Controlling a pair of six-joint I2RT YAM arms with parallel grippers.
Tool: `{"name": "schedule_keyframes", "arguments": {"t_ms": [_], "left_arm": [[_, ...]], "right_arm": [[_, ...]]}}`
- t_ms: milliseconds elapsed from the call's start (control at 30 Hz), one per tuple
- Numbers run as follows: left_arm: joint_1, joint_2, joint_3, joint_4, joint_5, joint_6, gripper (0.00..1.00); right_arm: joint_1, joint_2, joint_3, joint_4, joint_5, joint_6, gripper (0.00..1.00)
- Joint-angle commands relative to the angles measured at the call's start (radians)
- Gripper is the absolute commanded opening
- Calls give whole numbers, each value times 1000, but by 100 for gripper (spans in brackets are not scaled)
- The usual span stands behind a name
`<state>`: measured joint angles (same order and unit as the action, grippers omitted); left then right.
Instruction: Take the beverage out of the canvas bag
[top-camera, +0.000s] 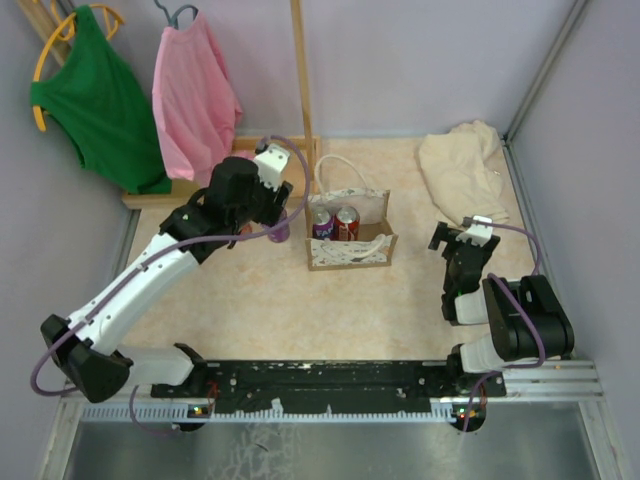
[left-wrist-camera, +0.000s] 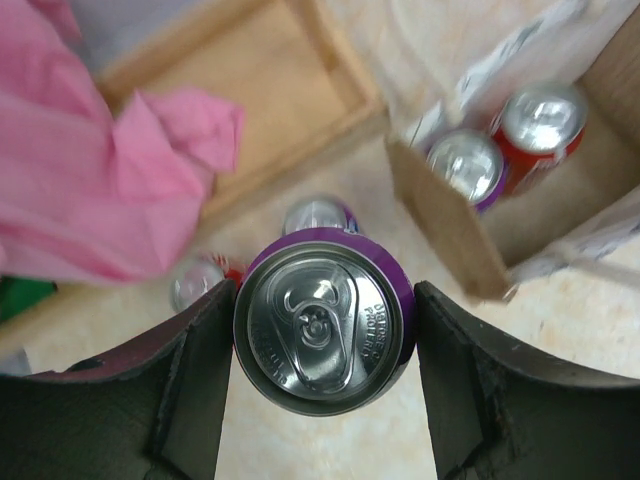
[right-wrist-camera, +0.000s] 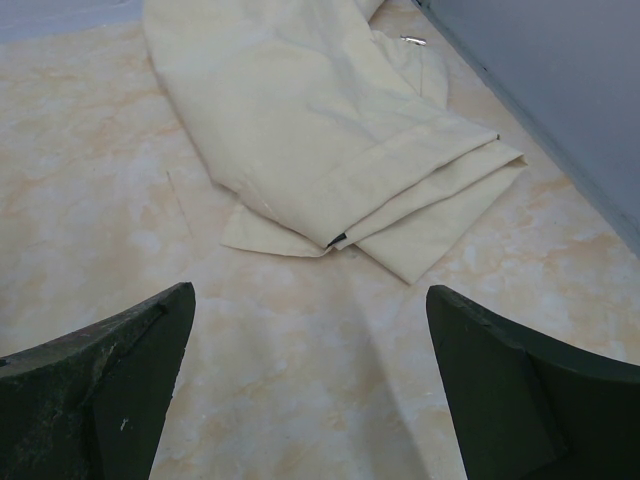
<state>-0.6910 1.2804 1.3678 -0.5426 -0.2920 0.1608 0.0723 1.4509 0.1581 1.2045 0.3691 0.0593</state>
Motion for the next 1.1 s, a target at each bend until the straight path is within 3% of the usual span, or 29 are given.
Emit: {"name": "schedule_keyframes", "arguments": {"t_ms": [0,167,500,1067], "left_arm": [[55,-55,-140,68,57,-124,0],[68,-67,-319,194,58,-163,0],[71,-54,-487,408,56,-196,0],[71,19,-578,472,-6,-228,2]], "right_arm": [[9,2,14,43,17,-12,99],[9,2,14,43,17,-12,99],[9,2,14,43,17,-11,99],[9,2,14,43,17,-12,99]]}}
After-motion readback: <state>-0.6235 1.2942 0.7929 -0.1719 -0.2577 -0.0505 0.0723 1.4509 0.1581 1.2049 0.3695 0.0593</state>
